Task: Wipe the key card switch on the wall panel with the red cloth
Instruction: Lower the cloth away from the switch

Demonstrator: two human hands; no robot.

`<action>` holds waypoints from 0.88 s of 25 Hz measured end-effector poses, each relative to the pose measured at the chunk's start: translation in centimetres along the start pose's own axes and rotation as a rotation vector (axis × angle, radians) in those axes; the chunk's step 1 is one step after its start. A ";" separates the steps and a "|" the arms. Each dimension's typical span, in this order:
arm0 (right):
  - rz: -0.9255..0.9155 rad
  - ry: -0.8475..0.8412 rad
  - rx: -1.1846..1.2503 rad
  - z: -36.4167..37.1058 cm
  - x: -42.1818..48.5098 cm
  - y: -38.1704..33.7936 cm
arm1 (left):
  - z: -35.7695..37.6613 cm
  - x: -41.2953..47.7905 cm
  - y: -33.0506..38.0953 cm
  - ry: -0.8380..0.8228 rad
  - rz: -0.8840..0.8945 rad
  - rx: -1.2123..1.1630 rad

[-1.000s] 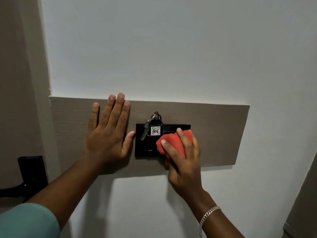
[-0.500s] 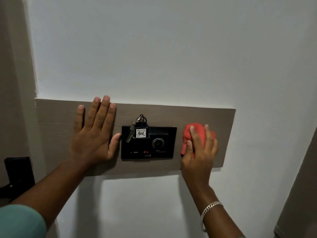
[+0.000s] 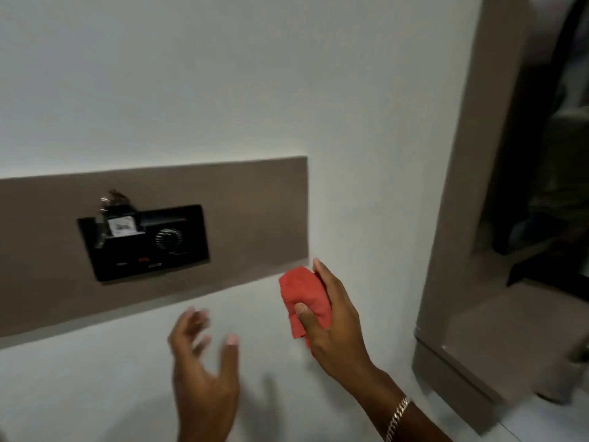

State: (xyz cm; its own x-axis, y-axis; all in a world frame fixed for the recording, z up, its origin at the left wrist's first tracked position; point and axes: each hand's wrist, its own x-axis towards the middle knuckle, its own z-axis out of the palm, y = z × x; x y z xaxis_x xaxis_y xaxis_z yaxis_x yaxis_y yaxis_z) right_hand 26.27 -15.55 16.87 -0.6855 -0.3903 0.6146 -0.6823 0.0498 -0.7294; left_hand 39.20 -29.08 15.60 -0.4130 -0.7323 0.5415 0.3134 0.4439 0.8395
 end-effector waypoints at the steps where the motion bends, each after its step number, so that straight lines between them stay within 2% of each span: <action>1: 0.054 -0.030 0.017 -1.4 -0.9 1.1 | 3.3 -1.6 0.3 -0.133 -0.151 -0.097; 3: 0.141 -0.082 0.009 -4.4 -2.4 3.7 | 9.9 -3.9 0.7 -0.416 -0.473 -0.263; 4: 0.165 -0.089 -0.015 -6.2 -3.0 4.9 | 12.8 -4.6 0.5 -0.497 -0.587 -0.315; 7: 0.301 -0.081 -0.045 -12.3 -4.0 9.6 | 20.4 -6.8 -0.9 -0.544 -0.805 -0.361; 11: 0.707 0.042 0.202 -21.5 -4.8 18.8 | 31.3 -11.4 -4.5 -0.599 -1.029 -0.455; 13: 0.904 0.077 0.238 -25.0 -5.1 23.4 | 36.1 -13.5 -6.9 -0.602 -1.064 -0.392; 15: 1.005 0.117 0.144 -27.9 -5.0 28.2 | 40.6 -15.4 -9.8 -0.584 -1.108 -0.286; 18: 1.023 0.156 -0.083 -30.5 -3.7 34.7 | 45.9 -17.5 -13.9 -0.597 -1.171 -0.239; 22: 0.984 0.036 -0.306 -31.3 -2.0 41.4 | 50.6 -19.1 -18.8 -0.575 -1.155 -0.157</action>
State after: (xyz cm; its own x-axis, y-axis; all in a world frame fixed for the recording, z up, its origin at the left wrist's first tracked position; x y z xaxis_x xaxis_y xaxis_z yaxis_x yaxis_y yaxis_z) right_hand -8.62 16.07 -5.15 -0.9794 -0.0228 -0.2008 0.1530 0.5659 -0.8102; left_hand -2.02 2.68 -8.17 -0.8027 -0.3060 -0.5119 -0.3877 -0.3845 0.8378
